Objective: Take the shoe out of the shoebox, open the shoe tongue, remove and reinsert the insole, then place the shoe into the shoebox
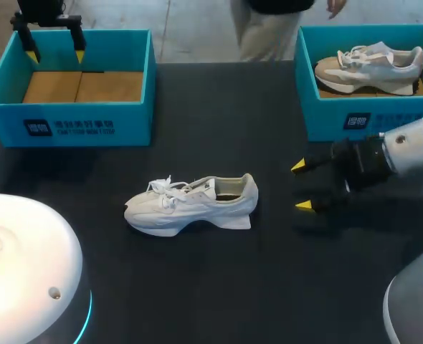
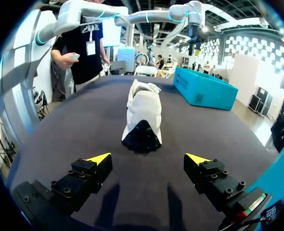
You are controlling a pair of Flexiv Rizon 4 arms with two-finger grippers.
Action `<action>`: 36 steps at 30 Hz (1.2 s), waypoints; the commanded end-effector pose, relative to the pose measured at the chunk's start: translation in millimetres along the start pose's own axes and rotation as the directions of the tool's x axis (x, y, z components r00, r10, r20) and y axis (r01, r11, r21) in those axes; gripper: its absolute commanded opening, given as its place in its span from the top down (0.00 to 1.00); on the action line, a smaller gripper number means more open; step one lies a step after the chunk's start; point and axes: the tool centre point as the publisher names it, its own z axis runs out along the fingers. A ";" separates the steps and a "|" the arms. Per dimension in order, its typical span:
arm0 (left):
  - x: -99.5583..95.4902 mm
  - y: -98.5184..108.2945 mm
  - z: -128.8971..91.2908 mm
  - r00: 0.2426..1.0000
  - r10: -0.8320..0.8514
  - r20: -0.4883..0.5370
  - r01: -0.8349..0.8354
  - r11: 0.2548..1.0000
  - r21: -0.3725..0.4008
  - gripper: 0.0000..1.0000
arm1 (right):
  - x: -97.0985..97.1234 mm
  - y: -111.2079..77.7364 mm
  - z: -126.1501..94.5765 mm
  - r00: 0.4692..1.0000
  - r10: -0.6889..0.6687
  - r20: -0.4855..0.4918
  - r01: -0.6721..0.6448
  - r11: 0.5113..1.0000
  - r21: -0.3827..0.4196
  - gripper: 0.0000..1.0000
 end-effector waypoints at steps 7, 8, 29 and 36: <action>-0.1 0.0 -0.3 1.000 0.000 0.001 0.000 1.000 -0.001 0.00 | -1.2 -0.2 0.1 1.000 -0.007 -0.008 0.007 1.000 -0.012 0.00; -0.1 0.0 -0.3 1.000 0.000 0.001 0.000 1.000 -0.001 0.00 | -1.2 -0.2 0.1 1.000 -0.007 -0.008 0.007 1.000 -0.012 0.00; -0.1 0.0 -0.3 1.000 0.000 0.001 0.000 1.000 -0.001 0.00 | -1.1 0.4 2.6 1.000 -0.006 -0.006 0.006 1.000 -0.013 0.00; -0.1 0.0 -0.3 1.000 0.000 0.001 0.000 1.000 -0.001 0.00 | 1.1 7.7 26.2 0.999 0.007 0.046 -0.005 0.999 -0.045 0.00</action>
